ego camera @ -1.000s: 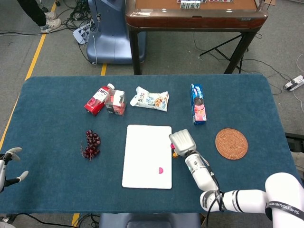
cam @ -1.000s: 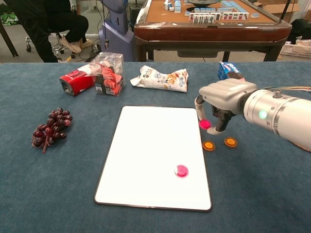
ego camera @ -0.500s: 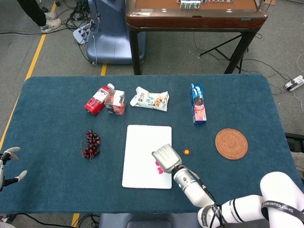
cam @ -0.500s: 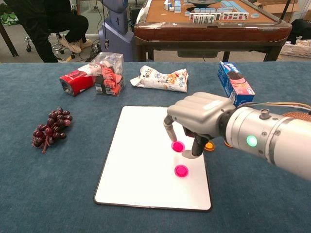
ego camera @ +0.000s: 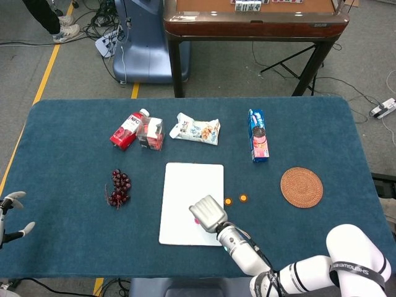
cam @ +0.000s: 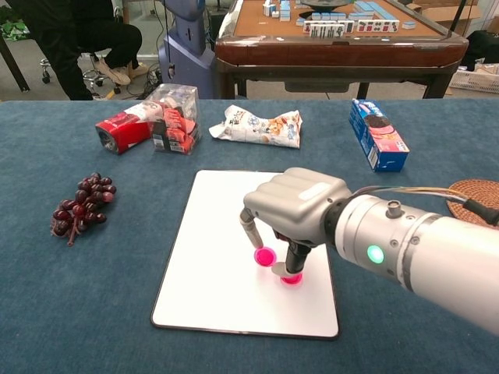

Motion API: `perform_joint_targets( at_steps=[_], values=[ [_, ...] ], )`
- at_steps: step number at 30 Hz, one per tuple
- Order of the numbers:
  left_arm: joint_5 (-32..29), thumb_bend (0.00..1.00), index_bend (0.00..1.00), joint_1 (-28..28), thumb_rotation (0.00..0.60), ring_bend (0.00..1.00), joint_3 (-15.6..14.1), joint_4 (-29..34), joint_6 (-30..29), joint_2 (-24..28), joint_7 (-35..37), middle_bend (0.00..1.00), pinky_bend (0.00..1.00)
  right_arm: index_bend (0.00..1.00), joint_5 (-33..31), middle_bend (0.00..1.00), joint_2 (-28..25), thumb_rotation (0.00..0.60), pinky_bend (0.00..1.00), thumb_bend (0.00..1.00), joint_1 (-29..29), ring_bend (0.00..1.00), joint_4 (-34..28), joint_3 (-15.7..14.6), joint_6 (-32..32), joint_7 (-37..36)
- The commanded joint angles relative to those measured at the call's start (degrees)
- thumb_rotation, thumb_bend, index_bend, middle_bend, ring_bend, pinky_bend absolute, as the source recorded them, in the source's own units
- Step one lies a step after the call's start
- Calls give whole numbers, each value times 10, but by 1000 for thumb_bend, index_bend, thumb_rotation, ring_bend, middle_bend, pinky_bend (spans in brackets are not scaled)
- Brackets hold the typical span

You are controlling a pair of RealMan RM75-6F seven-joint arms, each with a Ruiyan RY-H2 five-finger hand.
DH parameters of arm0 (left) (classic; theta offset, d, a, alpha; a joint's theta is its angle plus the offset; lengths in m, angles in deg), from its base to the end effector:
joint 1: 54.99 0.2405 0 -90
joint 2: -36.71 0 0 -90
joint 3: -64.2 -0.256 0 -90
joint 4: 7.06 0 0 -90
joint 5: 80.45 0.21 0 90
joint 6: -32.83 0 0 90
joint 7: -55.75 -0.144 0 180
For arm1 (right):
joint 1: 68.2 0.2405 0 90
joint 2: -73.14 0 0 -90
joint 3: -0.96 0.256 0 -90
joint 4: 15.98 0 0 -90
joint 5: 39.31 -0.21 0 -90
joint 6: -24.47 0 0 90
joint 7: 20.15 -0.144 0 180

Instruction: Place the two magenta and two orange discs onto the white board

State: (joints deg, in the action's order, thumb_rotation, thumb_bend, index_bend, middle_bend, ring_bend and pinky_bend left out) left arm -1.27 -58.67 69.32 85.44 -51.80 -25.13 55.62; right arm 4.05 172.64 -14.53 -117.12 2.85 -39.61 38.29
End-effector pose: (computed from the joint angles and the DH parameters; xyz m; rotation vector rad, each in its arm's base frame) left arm -0.3294 0.1818 0.1834 -1.2613 -0.9088 -0.8314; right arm -0.0659 -0.2555 -0.0873 2.2208 -0.6712 0.6375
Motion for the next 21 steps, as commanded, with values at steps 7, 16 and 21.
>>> perform_joint_targets(
  at_steps=[7,16,21],
  values=[
    [2,26,347,0,600,399,-1,1,0,1,1,471,544,439,-12,1000,18,600,1000,223,7,1000,27,5,14,-7],
    [4,26,348,1,600,400,-1,2,-1,1,0,471,544,332,-5,1000,21,600,1000,62,8,1000,32,5,18,-18],
    [4,25,347,1,600,400,-1,1,-2,1,0,471,544,332,0,1000,11,600,1000,71,6,1000,27,6,7,-17]
  ],
)
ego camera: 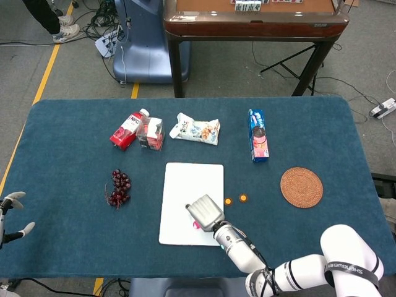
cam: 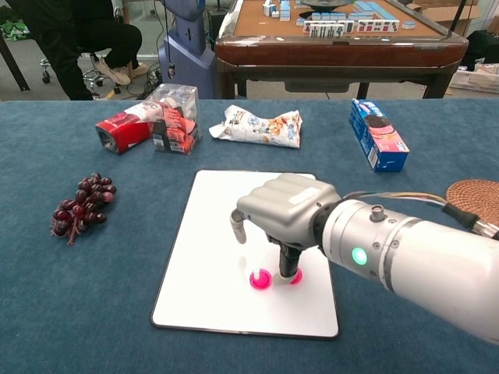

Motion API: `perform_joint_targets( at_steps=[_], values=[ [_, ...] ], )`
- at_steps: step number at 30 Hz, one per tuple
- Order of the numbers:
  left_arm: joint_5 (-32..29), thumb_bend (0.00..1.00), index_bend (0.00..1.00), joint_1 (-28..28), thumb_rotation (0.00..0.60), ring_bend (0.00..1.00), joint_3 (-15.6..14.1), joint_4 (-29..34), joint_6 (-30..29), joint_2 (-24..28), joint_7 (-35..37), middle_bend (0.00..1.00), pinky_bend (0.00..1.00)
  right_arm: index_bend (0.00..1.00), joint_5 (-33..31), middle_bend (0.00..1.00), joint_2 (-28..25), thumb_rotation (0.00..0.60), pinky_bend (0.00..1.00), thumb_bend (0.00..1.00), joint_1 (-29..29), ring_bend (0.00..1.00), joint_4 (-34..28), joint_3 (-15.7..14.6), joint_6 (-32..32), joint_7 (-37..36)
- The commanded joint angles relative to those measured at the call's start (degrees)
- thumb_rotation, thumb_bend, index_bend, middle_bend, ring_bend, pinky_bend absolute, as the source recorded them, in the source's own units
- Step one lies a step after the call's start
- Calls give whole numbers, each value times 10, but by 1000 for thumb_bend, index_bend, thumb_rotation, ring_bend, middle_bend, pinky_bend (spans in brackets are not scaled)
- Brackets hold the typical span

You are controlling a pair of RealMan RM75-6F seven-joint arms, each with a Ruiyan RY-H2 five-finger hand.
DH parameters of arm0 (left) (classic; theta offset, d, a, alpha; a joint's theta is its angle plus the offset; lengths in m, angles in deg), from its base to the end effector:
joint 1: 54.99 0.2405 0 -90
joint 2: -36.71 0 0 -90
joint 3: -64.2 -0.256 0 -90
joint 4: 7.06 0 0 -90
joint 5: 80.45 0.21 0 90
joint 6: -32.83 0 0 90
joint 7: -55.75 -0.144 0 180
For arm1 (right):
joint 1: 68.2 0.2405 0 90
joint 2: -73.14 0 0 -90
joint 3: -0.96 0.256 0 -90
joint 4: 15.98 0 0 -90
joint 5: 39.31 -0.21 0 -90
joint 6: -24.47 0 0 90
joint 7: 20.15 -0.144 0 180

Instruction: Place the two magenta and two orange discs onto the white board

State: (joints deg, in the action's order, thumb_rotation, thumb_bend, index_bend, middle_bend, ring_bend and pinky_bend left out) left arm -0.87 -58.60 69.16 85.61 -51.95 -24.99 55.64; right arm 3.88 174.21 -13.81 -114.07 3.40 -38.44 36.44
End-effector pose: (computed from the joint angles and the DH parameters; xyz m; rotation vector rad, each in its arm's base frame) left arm -0.3284 0.1809 0.1834 -1.2670 -0.9072 -0.8339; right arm -0.0643 -0.2613 -0.0957 2.2159 -0.6881 0.6486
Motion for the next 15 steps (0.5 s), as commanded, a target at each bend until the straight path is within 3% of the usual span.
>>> perform_joint_targets(
  at_steps=[1,8,15],
  values=[
    [-1,25,347,0,600,400,0,-1,0,0,1,471,544,332,3,1000,-11,600,1000,80,-2,1000,-8,0,-9,4],
    [-2,25,347,0,600,400,1,-1,1,0,1,471,544,331,8,1000,-57,600,1000,187,-13,1000,-40,-5,-40,13],
    [3,25,348,-1,600,400,-1,-1,0,-3,-5,471,544,338,12,1000,-101,600,1000,196,-34,1000,-47,-15,-54,-3]
  ],
)
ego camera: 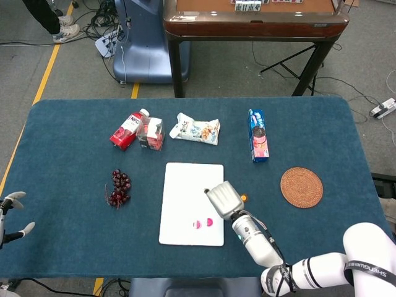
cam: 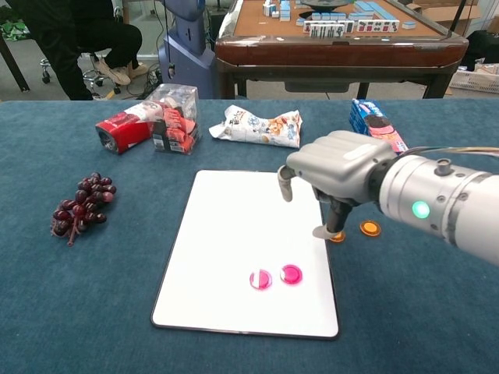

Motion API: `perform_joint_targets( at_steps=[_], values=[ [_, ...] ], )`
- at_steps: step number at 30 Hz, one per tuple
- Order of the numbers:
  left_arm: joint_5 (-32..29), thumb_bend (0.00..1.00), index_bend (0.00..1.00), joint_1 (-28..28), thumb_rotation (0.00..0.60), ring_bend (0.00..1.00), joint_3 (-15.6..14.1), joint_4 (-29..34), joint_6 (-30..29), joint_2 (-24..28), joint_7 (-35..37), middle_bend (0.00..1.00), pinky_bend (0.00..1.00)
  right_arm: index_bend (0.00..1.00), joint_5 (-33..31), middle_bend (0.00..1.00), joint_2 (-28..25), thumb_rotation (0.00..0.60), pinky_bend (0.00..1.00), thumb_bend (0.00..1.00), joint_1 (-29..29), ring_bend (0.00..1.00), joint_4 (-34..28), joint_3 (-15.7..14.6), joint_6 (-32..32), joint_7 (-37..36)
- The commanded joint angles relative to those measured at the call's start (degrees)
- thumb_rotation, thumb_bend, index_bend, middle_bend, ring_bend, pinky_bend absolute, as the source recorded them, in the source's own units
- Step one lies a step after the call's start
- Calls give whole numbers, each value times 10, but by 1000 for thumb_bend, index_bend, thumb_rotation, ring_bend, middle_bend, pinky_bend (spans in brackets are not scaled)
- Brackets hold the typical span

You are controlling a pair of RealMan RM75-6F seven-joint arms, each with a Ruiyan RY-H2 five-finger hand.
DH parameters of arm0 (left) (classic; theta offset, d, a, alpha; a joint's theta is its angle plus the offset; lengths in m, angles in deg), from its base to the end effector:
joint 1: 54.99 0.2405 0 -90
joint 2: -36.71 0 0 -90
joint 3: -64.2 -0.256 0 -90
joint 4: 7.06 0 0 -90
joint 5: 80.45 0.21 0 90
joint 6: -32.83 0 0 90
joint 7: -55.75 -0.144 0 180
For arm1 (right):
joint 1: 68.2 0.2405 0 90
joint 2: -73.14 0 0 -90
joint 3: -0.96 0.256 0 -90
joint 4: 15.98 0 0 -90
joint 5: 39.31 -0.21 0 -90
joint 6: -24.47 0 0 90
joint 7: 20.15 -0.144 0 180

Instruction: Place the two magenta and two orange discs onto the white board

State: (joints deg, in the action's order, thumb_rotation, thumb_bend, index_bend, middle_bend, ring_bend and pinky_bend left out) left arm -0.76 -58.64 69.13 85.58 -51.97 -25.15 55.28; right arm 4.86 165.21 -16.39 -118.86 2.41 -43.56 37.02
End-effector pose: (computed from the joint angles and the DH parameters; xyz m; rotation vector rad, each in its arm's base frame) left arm -0.3280 0.1811 0.1824 -1.2708 -0.9037 -0.8318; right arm -0.0947 -0.2822 -0.0460 2.0780 -0.6365 0.5979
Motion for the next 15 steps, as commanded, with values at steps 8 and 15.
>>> perform_joint_targets(
  at_steps=[8,15],
  values=[
    [1,26,348,-1,600,400,-1,-2,0,-4,-4,471,544,410,3,1000,-25,600,1000,196,-28,1000,30,-14,15,-44],
    [1,26,348,0,600,401,-1,-2,-1,-3,-3,471,544,443,3,1000,-21,600,1000,197,-37,1000,54,-16,28,-58]
  ],
)
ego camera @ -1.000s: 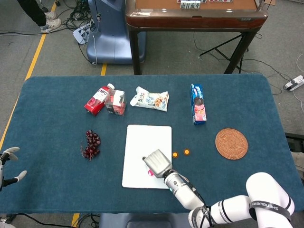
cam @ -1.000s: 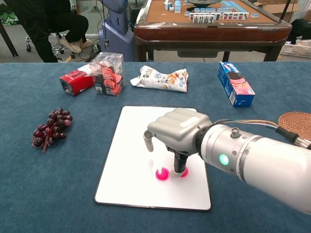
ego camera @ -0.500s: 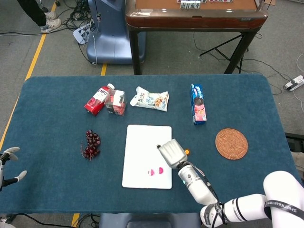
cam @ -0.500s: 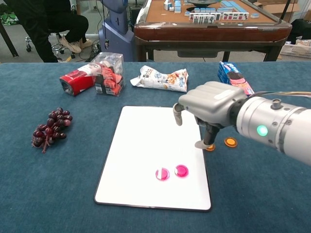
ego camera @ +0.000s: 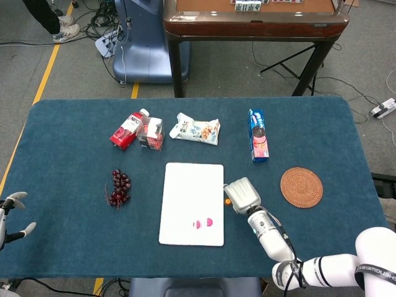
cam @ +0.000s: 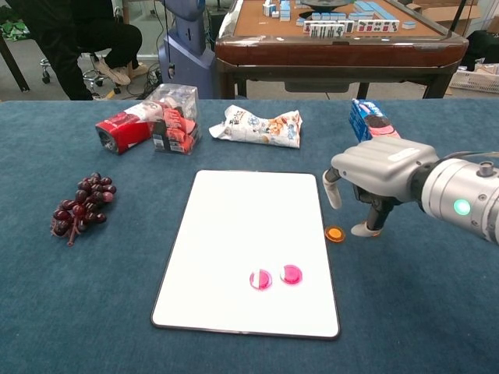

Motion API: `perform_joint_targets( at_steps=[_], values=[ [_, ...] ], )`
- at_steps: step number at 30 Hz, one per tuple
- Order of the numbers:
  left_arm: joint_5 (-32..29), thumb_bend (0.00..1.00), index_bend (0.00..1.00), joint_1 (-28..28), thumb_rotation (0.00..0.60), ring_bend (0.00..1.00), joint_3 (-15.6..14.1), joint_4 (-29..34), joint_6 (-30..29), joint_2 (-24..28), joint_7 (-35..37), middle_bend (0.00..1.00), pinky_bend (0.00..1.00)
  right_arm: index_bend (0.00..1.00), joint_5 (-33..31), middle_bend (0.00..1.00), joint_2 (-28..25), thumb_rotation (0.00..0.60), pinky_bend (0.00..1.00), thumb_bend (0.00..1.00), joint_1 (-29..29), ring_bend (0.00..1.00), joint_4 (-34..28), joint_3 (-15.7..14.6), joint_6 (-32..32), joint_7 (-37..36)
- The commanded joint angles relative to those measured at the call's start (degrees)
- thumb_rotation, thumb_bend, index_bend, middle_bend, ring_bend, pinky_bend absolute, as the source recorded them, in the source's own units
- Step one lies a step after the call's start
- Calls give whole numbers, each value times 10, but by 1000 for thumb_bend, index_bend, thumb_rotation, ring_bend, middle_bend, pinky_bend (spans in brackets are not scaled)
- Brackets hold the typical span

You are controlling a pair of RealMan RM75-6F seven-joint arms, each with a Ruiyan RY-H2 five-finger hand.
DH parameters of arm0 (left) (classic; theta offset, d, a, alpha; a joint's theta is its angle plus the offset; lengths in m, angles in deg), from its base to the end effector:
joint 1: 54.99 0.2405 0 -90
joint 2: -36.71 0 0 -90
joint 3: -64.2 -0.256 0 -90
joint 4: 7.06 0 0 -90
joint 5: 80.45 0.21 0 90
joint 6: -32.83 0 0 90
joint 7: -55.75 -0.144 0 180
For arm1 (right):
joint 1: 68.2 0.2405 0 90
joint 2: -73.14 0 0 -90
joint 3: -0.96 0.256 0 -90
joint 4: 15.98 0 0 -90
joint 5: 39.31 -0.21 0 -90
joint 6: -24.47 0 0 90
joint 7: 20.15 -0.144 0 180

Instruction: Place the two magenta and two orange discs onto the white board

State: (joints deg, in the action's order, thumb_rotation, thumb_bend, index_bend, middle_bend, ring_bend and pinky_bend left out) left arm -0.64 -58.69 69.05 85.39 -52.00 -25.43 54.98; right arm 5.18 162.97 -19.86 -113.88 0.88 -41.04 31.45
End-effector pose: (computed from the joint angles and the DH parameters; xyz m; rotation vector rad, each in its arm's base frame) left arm -0.3280 0.1811 0.1809 -1.2748 -0.9006 -0.8295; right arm -0.1393 -0.2941 -0.0387 2.0154 -0.7122 0.5245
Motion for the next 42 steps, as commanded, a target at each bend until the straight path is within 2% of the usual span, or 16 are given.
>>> perform_joint_targets(
  at_steps=[1,6,13,16,30,42],
  values=[
    [0,26,348,0,600,401,0,0,0,0,0,471,544,443,0,1000,3,600,1000,197,-3,1000,8,0,4,-3],
    [0,26,348,0,600,400,0,1,0,1,1,471,544,443,-1,1000,9,600,1000,189,-7,1000,22,0,6,-3],
    [0,26,348,0,600,401,-1,1,1,1,0,471,544,443,-20,1000,27,600,1000,63,-13,1000,39,7,-2,8],
    [0,26,348,0,600,400,-1,1,1,1,0,471,544,443,-32,1000,37,600,1000,50,-16,1000,38,15,-9,11],
    [1,26,348,1,600,400,-1,2,-1,2,1,471,544,459,-77,1000,84,600,1000,93,-23,1000,39,45,-59,49],
    [2,26,348,1,600,400,-1,3,-1,3,1,471,544,468,-103,1000,108,600,1000,112,-23,1000,55,66,-63,60]
  ],
)
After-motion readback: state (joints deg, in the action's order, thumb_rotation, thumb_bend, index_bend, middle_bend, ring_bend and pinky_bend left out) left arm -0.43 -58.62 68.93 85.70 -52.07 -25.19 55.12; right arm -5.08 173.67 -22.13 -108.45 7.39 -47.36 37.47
